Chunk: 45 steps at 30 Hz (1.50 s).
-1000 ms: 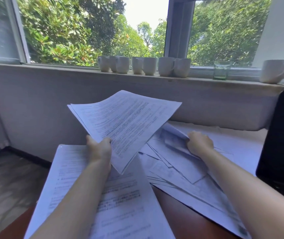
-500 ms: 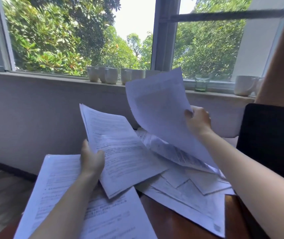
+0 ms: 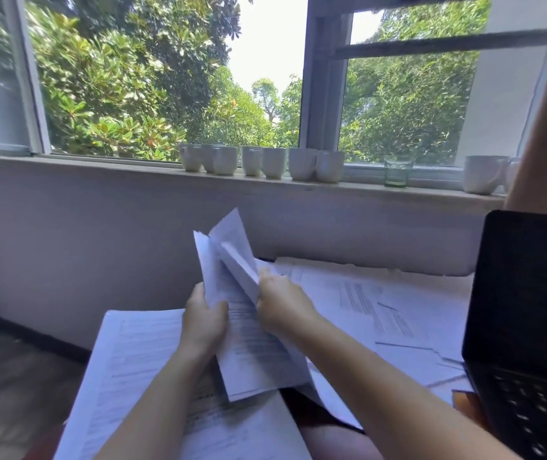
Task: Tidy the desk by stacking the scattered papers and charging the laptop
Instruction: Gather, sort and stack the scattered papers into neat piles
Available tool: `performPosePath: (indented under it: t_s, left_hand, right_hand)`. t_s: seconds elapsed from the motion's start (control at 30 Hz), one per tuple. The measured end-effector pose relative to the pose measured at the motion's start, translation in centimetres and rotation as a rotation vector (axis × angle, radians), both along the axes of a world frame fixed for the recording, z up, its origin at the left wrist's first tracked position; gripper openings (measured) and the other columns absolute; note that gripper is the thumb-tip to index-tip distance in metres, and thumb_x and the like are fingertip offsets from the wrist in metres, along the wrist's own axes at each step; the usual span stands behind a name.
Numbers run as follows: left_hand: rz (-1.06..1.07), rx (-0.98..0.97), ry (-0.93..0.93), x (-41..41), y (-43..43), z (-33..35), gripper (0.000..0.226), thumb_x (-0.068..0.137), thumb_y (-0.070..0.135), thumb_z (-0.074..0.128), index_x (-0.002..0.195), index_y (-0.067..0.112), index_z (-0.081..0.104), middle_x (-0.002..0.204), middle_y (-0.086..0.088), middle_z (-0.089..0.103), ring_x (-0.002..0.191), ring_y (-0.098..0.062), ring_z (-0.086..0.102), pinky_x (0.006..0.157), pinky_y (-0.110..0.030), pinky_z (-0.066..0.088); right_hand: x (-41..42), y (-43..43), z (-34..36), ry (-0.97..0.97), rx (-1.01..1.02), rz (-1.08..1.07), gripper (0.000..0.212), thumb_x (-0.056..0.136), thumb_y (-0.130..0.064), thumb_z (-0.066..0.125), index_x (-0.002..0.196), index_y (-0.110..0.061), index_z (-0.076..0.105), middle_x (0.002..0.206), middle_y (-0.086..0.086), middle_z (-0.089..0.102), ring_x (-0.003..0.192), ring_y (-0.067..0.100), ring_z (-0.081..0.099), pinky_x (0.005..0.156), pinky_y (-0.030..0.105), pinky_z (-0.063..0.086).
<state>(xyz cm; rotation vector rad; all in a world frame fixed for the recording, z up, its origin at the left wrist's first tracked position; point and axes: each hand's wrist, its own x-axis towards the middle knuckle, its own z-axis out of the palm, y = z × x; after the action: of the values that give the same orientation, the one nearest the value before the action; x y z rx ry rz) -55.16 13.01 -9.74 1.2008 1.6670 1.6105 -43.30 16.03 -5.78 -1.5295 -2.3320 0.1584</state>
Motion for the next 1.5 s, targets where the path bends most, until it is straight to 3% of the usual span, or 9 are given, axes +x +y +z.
performPosePath:
  t_s: [0.2,0.3,0.4,0.53,0.87,0.97,1.07,1.33,1.5]
  left_hand:
    - [-0.03,-0.014,0.042,-0.2,0.6,-0.2,0.042,0.069,0.031,0.041,0.104,0.017,0.06,0.102,-0.005,0.066,0.097,-0.029,0.06,0.082,-0.04,0.049]
    - [-0.06,-0.033,-0.063,-0.3,0.9,-0.5,0.052,0.087,0.055,0.037,0.107,0.014,0.062,0.114,-0.012,0.066,0.108,-0.033,0.06,0.094,-0.048,0.047]
    - [-0.053,-0.101,-0.168,-0.3,0.7,-0.2,0.073,0.083,0.067,0.034,0.12,0.01,0.062,0.119,-0.012,0.064,0.113,-0.033,0.058,0.101,-0.048,0.043]
    - [-0.081,-0.115,-0.01,-0.6,0.4,-0.5,0.038,0.069,0.022,0.05,0.102,0.009,0.064,0.1,-0.012,0.07,0.095,-0.033,0.065,0.087,-0.046,0.053]
    - [-0.147,-0.09,0.015,-1.6,1.3,-1.9,0.045,0.064,0.018,0.044,0.105,0.025,0.06,0.099,-0.004,0.07,0.094,-0.028,0.066,0.083,-0.052,0.055]
    - [-0.142,-0.072,0.008,-1.4,1.2,-1.9,0.04,0.066,0.02,0.045,0.102,0.025,0.06,0.097,-0.003,0.07,0.093,-0.027,0.066,0.084,-0.052,0.054]
    - [-0.139,-0.048,-0.016,-1.3,1.0,-1.3,0.033,0.07,0.02,0.048,0.1,0.023,0.062,0.097,-0.003,0.07,0.093,-0.026,0.066,0.084,-0.05,0.055]
    - [-0.188,-0.007,-0.057,-1.2,1.1,-1.2,0.016,0.077,0.016,0.06,0.088,0.02,0.071,0.084,-0.017,0.073,0.082,-0.036,0.071,0.077,-0.057,0.055]
    - [-0.229,0.004,-0.035,-1.2,1.1,-1.1,0.023,0.088,0.009,0.054,0.093,0.024,0.072,0.086,-0.024,0.071,0.081,-0.038,0.069,0.077,-0.06,0.054]
  right_hand:
    - [-2.5,1.1,0.1,0.154,-0.142,0.014,0.021,0.094,-0.02,0.037,0.109,-0.008,0.046,0.117,0.017,0.055,0.109,0.036,0.053,0.076,0.033,0.042]
    - [-2.8,2.3,-1.0,0.431,-0.346,0.113,0.041,0.092,-0.053,0.033,0.101,-0.017,0.051,0.098,0.004,0.053,0.101,0.028,0.055,0.093,0.043,0.048]
    - [-2.1,2.7,-2.5,0.574,-0.444,0.134,0.053,0.094,-0.045,0.037,0.122,-0.005,0.057,0.103,0.004,0.053,0.094,0.019,0.045,0.099,0.042,0.042]
    - [0.0,2.4,-3.5,0.384,-0.364,0.204,0.042,0.092,-0.022,0.054,0.128,-0.002,0.053,0.11,0.003,0.053,0.105,0.016,0.05,0.095,0.033,0.04]
    - [2.0,1.3,-4.1,-0.118,-0.138,0.139,0.023,0.085,-0.028,0.054,0.102,-0.016,0.044,0.107,0.012,0.057,0.099,0.03,0.052,0.068,0.033,0.033]
    - [2.2,1.6,-4.3,-0.098,-0.081,0.149,0.009,0.083,-0.023,0.051,0.081,-0.02,0.043,0.096,0.009,0.058,0.091,0.03,0.052,0.06,0.033,0.033]
    - [2.2,1.8,-4.2,0.012,-0.123,0.115,0.037,0.081,-0.044,0.055,0.065,-0.02,0.033,0.075,-0.001,0.049,0.079,0.027,0.046,0.057,0.032,0.03]
    - [-0.1,2.1,-4.5,0.142,-0.007,-0.008,0.047,0.087,-0.065,0.041,0.094,-0.018,0.045,0.107,0.009,0.061,0.102,0.033,0.055,0.069,0.035,0.036]
    - [-1.0,2.3,-4.6,0.204,0.088,-0.014,0.027,0.095,-0.039,0.04,0.101,-0.015,0.051,0.104,0.012,0.065,0.098,0.035,0.058,0.072,0.036,0.04]
